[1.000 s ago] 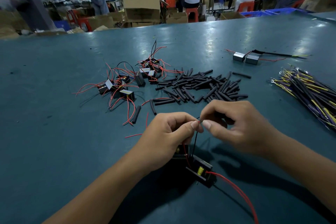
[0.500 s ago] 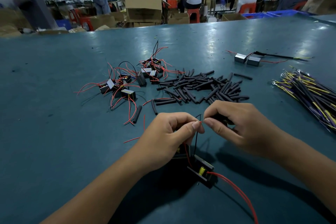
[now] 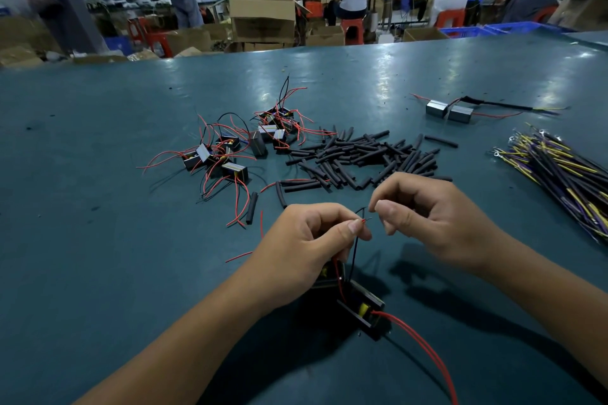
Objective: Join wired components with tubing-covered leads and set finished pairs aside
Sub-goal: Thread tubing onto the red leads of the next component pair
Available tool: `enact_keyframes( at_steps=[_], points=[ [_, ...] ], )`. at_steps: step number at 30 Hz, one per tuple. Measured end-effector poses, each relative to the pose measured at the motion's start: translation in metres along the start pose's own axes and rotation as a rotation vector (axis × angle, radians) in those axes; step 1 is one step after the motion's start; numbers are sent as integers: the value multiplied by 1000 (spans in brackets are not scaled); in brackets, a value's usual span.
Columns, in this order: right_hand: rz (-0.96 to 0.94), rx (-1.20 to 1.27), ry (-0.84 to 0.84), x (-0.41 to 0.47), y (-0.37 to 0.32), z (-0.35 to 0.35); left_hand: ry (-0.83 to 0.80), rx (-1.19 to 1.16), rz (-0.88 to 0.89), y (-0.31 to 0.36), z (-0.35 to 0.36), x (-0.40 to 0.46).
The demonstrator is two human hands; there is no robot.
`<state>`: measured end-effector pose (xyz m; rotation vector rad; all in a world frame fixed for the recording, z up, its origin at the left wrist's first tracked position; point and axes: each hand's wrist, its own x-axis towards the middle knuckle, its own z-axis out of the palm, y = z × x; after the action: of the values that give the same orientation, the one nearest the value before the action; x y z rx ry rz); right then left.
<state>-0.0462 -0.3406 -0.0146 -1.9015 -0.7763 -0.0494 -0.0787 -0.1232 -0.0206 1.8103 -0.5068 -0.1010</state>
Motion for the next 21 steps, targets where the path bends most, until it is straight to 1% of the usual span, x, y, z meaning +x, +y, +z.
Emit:
enact_keyframes(
  at_steps=[3, 5, 9, 12, 13, 16, 17, 19, 21],
  points=[
    [60, 43, -48, 0, 0, 2, -11, 2, 6, 0, -1, -1],
    [101, 114, -34, 0, 1, 2, -8, 0, 9, 0, -1, -1],
    [236, 420, 127, 4, -2, 0, 23, -39, -1, 0, 0, -2],
    [255, 541, 241, 7, -5, 0, 55, -36, -15, -1, 0, -1],
    [262, 528, 262, 7, -7, 1, 67, -31, -19, -1, 0, 0],
    [337, 263, 316, 6, -8, 4, 77, -56, -19, -2, -1, 0],
    [373, 229, 336, 5, -8, 4, 75, -61, -17, -2, -1, 0],
    [417, 319, 371, 5, -7, 4, 76, -64, -12, -2, -1, 0],
    [398, 456, 395, 6, -10, 4, 81, -78, -11, -3, -1, 1]
  ],
)
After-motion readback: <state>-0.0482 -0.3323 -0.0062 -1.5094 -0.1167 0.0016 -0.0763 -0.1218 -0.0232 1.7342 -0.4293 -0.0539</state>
